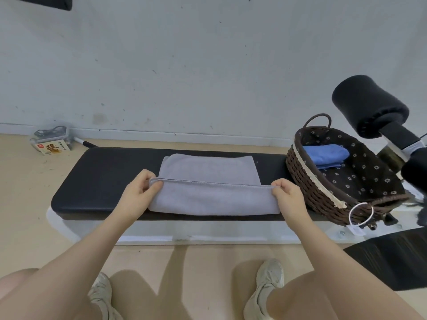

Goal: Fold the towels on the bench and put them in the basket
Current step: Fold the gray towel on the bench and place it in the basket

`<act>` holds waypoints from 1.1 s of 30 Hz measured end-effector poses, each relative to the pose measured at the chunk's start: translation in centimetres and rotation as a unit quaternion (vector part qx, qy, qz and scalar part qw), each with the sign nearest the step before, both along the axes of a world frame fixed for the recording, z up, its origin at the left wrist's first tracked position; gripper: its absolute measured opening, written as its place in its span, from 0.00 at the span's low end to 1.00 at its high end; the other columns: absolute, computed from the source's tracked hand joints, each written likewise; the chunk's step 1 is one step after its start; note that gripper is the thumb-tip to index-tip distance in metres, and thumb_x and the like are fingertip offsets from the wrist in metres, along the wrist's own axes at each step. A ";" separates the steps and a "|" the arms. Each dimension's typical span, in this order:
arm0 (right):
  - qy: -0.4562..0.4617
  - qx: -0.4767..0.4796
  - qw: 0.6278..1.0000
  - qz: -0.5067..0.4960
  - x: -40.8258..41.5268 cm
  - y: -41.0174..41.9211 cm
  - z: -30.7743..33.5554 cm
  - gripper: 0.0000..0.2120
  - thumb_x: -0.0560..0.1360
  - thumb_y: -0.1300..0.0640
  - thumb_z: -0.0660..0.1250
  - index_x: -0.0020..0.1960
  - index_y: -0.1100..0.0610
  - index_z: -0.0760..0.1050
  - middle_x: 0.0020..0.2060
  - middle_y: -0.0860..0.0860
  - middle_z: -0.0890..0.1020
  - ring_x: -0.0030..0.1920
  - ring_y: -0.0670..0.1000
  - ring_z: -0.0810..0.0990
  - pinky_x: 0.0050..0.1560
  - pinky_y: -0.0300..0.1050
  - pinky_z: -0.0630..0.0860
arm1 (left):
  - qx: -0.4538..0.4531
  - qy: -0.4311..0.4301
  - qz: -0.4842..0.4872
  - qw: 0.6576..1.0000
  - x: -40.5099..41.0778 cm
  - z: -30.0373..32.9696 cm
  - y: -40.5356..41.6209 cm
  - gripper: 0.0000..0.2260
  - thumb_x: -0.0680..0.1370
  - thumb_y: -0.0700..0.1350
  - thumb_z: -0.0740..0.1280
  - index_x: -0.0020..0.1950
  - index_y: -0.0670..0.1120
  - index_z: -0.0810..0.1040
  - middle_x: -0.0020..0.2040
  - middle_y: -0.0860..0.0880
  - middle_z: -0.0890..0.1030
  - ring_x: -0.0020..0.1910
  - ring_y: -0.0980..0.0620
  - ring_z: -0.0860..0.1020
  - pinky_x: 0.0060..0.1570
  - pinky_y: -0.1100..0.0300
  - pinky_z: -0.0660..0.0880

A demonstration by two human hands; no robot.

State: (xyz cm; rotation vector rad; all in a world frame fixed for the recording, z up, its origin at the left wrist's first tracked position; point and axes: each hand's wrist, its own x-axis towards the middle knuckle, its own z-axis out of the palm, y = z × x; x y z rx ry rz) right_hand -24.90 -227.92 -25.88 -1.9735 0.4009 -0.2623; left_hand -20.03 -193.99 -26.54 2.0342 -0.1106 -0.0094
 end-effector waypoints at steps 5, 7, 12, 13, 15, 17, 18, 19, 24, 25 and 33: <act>-0.019 0.006 0.999 -0.033 5.0 -0.3 0.1 0.10 0.76 0.63 0.59 0.38 0.53 0.73 0.35 0.48 0.75 0.37 0.46 0.71 0.38 0.42 0.67 | -0.128 0.025 0.045 0.990 3.4 0.7 -1.8 0.08 0.78 0.43 0.64 0.47 0.39 0.70 0.40 0.50 0.77 0.39 0.54 0.74 0.38 0.59 0.69; -0.017 0.018 0.999 -0.041 7.0 -0.2 0.0 0.10 0.76 0.62 0.59 0.39 0.53 0.73 0.36 0.47 0.76 0.39 0.46 0.72 0.38 0.42 0.67 | -0.137 0.046 0.060 0.988 5.0 0.4 -2.1 0.08 0.78 0.44 0.65 0.48 0.39 0.71 0.40 0.49 0.79 0.39 0.52 0.76 0.38 0.59 0.72; 0.154 -0.114 0.982 -0.007 10.8 0.4 -1.1 0.08 0.76 0.61 0.58 0.51 0.58 0.75 0.46 0.53 0.78 0.41 0.48 0.73 0.38 0.42 0.69 | 0.150 0.060 0.048 0.986 8.6 -1.2 -2.3 0.08 0.78 0.50 0.63 0.50 0.46 0.76 0.44 0.49 0.80 0.45 0.50 0.77 0.40 0.61 0.71; 0.188 -0.150 0.971 0.004 11.1 0.7 -1.2 0.11 0.76 0.61 0.58 0.56 0.58 0.74 0.50 0.53 0.78 0.44 0.50 0.75 0.42 0.44 0.72 | 0.162 0.035 0.052 0.985 9.2 -1.1 -2.4 0.09 0.78 0.50 0.62 0.49 0.46 0.77 0.44 0.50 0.80 0.45 0.51 0.77 0.39 0.61 0.71; 0.198 -0.305 0.931 0.027 11.6 1.5 -1.2 0.18 0.75 0.60 0.60 0.64 0.56 0.70 0.59 0.54 0.75 0.57 0.55 0.74 0.55 0.50 0.72 | 0.152 -0.021 0.048 0.987 10.8 -0.6 -2.6 0.09 0.79 0.46 0.60 0.50 0.45 0.78 0.46 0.52 0.79 0.46 0.53 0.75 0.42 0.62 0.68; 0.121 -0.403 0.904 0.071 12.2 3.1 -1.2 0.20 0.75 0.59 0.60 0.67 0.56 0.68 0.65 0.53 0.72 0.65 0.56 0.69 0.62 0.50 0.67 | 0.182 -0.026 0.002 0.983 13.0 -0.3 -2.8 0.11 0.80 0.42 0.58 0.54 0.44 0.79 0.48 0.52 0.76 0.48 0.56 0.72 0.48 0.64 0.65; 0.088 -0.388 0.910 0.112 12.5 4.1 -1.1 0.19 0.76 0.61 0.59 0.66 0.56 0.69 0.65 0.52 0.71 0.66 0.55 0.68 0.63 0.48 0.66 | 0.210 -0.007 -0.038 0.977 14.2 -0.4 -2.8 0.11 0.80 0.42 0.58 0.55 0.44 0.79 0.48 0.52 0.76 0.46 0.57 0.72 0.48 0.64 0.66; 0.068 -0.362 0.916 0.160 12.9 5.2 -1.2 0.17 0.76 0.62 0.58 0.65 0.57 0.70 0.65 0.52 0.72 0.66 0.54 0.68 0.62 0.46 0.66 | 0.236 0.019 -0.080 0.968 15.2 -0.6 -2.8 0.10 0.80 0.43 0.58 0.52 0.44 0.79 0.47 0.50 0.76 0.43 0.57 0.71 0.46 0.63 0.67; 0.094 -0.367 0.884 0.274 14.9 8.3 -3.1 0.13 0.77 0.58 0.58 0.61 0.57 0.72 0.62 0.51 0.72 0.62 0.53 0.70 0.60 0.44 0.68 | 0.261 0.096 -0.165 0.946 17.5 -0.9 -2.3 0.07 0.76 0.52 0.66 0.38 0.53 0.74 0.46 0.53 0.72 0.44 0.53 0.73 0.42 0.62 0.67; 0.096 -0.361 0.889 0.264 15.1 8.4 -3.3 0.13 0.77 0.57 0.59 0.61 0.56 0.73 0.62 0.51 0.72 0.62 0.53 0.70 0.60 0.44 0.68 | 0.250 0.097 -0.170 0.948 17.5 -0.7 -2.2 0.07 0.75 0.51 0.67 0.38 0.53 0.73 0.44 0.54 0.71 0.42 0.54 0.72 0.41 0.63 0.66; 0.021 -0.370 0.908 0.197 13.7 9.1 -5.0 0.11 0.78 0.55 0.61 0.58 0.55 0.75 0.59 0.50 0.74 0.61 0.54 0.71 0.57 0.45 0.65 | 0.243 0.088 -0.095 0.961 17.4 -0.8 -0.5 0.11 0.72 0.48 0.72 0.39 0.49 0.70 0.35 0.52 0.72 0.36 0.52 0.71 0.35 0.61 0.67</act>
